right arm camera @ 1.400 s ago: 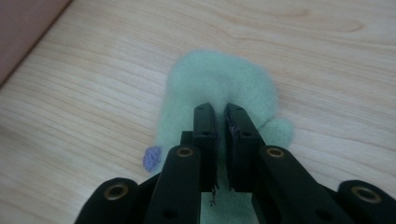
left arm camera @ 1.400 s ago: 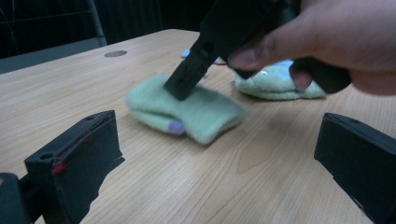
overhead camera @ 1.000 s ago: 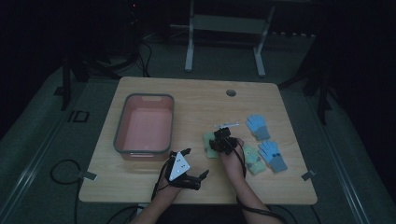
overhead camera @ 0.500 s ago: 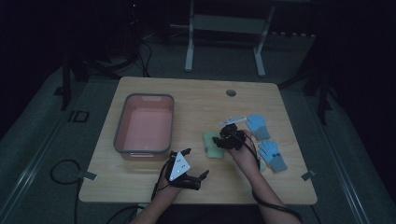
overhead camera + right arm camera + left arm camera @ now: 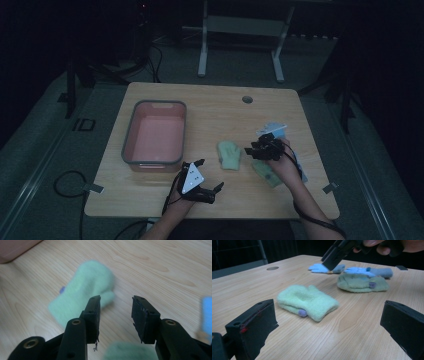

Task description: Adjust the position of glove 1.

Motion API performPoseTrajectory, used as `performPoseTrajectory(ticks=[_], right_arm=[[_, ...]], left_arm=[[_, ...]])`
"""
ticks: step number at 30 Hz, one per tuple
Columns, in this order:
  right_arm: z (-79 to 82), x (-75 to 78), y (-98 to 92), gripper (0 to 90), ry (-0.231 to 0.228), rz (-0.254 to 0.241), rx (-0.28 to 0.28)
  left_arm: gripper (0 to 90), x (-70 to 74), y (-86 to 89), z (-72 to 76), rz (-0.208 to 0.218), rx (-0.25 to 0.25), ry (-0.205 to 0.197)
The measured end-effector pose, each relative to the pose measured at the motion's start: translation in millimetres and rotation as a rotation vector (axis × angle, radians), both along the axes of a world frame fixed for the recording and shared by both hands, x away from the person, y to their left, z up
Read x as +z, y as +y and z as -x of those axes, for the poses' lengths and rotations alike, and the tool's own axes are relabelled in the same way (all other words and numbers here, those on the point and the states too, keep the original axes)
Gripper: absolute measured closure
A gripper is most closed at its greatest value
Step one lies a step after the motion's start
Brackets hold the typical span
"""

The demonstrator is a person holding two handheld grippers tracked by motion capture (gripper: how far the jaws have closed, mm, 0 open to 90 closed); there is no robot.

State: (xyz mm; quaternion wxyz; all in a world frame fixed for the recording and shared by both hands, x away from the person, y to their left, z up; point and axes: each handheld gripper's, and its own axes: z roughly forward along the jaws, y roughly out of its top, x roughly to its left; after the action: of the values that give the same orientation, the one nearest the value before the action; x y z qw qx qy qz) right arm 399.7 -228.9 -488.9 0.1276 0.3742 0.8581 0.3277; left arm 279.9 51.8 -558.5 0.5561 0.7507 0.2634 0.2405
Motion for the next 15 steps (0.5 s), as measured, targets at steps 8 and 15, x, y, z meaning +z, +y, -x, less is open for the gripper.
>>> performPoseTrajectory(ticks=[8,15], right_arm=[[11.5,-3.1,-33.3,60.0,0.007,0.022,0.010],[27.9,-12.1,-58.3,61.3,0.030,0.067,0.030]], left_arm=[[0.0,0.0,-0.1,0.2,-0.001,0.001,-0.002],[0.0,0.0,-0.1,0.2,0.000,0.002,-0.002]])
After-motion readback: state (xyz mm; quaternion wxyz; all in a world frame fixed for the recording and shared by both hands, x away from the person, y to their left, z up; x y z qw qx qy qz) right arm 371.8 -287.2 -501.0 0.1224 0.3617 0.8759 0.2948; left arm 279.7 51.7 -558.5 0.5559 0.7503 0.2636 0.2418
